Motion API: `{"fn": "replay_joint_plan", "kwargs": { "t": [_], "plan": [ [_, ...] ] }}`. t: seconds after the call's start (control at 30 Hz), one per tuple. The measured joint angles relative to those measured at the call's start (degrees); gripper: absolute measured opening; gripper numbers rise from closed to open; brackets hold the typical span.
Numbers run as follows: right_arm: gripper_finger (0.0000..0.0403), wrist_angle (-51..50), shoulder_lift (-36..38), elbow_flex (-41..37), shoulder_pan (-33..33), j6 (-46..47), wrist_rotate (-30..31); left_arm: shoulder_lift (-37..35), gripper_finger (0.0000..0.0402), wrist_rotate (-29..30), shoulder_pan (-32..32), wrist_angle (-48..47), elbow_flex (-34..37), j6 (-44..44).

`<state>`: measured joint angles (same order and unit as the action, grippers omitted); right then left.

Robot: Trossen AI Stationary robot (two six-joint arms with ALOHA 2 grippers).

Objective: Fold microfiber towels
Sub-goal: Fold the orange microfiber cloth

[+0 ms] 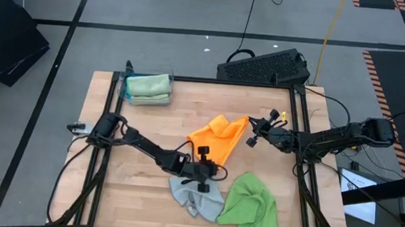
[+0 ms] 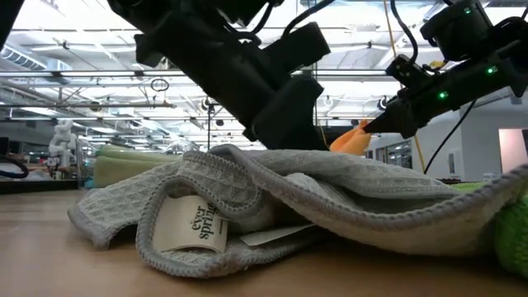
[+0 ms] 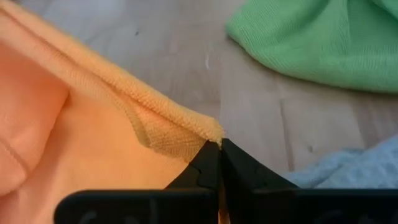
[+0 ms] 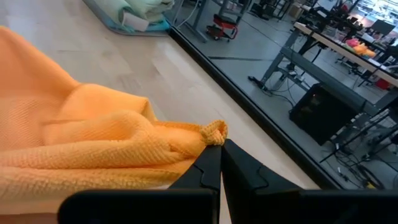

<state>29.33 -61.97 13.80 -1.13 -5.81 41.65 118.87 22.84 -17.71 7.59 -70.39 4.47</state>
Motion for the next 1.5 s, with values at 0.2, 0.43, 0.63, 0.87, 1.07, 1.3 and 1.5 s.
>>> {"fn": "replay_joint_plan", "kwargs": {
  "t": [0.2, 0.43, 0.63, 0.87, 1.07, 1.3, 1.5],
  "plan": [
    [0.0000, 0.9, 0.0, 0.0, 0.8, 0.5, 0.2, 0.0, 0.0029, -0.8, 0.1, 2.0, 0.0, 5.0],
    [0.0000, 1.2, 0.0, 0.0, 0.8, 1.2, 0.9, 0.0, 0.0128, -2.1, 0.0, 3.2, 0.0, 7.9],
    [0.0000, 1.5, 0.0, 0.0, 0.8, 2.1, 2.0, -1.2, 0.0197, 3.6, 0.3, 4.8, 0.0, 6.8],
    [0.0000, 2.4, 0.0, 0.1, 0.8, 3.2, 0.4, 0.7, 0.0198, -5.1, 8.3, 9.7, 0.0, 11.1],
    [0.0000, 2.2, 0.0, 0.1, 0.8, 3.0, 0.3, 4.3, 0.0177, -14.5, 11.8, 11.8, 0.1, 12.9],
    [0.0000, 2.6, 0.0, 0.1, 0.8, 2.0, 0.3, 7.5, 0.0147, -17.3, 12.6, 15.7, 0.0, 7.9],
    [0.0000, 2.6, 0.0, 0.1, 1.0, 2.4, 0.2, 4.9, 0.0017, -16.7, 11.5, 14.9, 0.0, 2.2]
  ]
}}
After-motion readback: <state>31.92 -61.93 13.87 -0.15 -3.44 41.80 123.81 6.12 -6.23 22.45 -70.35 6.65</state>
